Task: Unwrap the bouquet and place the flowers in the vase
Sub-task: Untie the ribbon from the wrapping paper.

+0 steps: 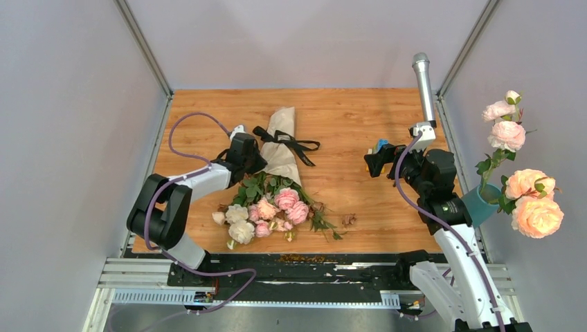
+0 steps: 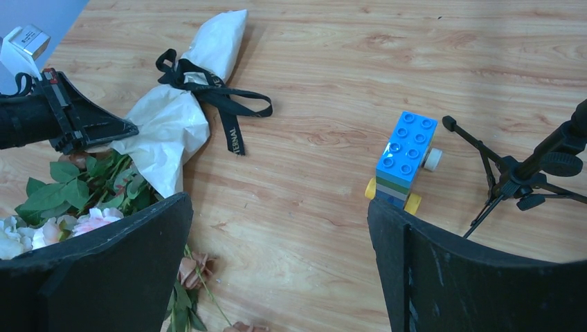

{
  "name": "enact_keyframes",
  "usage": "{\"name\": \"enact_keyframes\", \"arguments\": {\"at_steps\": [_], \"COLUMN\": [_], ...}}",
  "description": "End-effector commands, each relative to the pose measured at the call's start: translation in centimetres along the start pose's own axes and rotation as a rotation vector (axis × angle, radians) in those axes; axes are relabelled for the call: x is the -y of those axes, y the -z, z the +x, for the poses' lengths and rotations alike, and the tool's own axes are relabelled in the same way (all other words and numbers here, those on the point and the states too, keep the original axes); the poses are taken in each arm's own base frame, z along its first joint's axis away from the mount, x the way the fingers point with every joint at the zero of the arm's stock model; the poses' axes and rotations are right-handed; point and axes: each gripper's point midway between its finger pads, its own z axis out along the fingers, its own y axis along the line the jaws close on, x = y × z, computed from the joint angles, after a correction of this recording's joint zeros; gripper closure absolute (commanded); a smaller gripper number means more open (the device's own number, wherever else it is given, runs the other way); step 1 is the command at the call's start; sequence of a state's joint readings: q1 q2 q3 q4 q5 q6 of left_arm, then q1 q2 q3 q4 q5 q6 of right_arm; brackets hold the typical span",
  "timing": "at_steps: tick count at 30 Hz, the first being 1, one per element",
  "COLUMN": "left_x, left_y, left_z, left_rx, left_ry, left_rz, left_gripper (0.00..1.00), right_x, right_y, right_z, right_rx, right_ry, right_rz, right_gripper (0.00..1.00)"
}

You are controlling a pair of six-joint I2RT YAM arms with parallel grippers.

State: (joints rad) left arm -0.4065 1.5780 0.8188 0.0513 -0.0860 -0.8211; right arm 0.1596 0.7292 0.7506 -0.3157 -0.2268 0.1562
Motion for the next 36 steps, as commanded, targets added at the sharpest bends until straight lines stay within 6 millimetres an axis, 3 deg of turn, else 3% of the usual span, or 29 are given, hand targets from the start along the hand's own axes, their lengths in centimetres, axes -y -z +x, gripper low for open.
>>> {"name": "enact_keyframes", "arguments": {"at_steps": [1,8,16,19,22,26,32,36], "left_x": [3.6,5.5,7.2,7.8,7.9,6.0,2.1,0.2], "left_y": [1.0,1.7,6.0,7.3,7.8,7.9,7.3,6.6], "left_z": [-1.5,-1.6,-5.3,-6.2,-6.5,-8.0,-10.0,-9.9], "left_rx": [0.104,0.130,0.171,0.143,0.061,-0.010,-0.004,-0.003], "left_ry": [0.096,0.082,-0.167,-0.259,-0.326,-0.358,-0.345,-0.360], "left_rz": [0.084,0.147,0.150,0.176,0.221,0.227,0.165,0.143], "left_gripper": [1.00,1.00,0.35,0.23,0.17,0.14,0.13,0.13], "right_x": [-0.5,-0.5,-2.2,-3.3,-4.5,-6.6,-9.6,-10.9], "right_y": [0.0,-0.2,0.2,0.0,-0.8,-2.9,-7.8,-11.1], "right_z": [-1.5,-1.5,-1.3,-1.1,-0.7,0.8,4.9,7.4], "right_rx": [0.048,0.035,-0.038,-0.073,-0.118,-0.210,-0.343,-0.418], "right_ry": [0.007,0.006,-0.015,-0.044,-0.067,-0.043,-0.023,-0.007], "right_rz": [-0.019,-0.020,-0.104,-0.160,-0.211,-0.237,-0.194,-0.151], "right_gripper": [0.00,0.00,0.00,0.01,0.04,0.07,0.16,0.24]}}
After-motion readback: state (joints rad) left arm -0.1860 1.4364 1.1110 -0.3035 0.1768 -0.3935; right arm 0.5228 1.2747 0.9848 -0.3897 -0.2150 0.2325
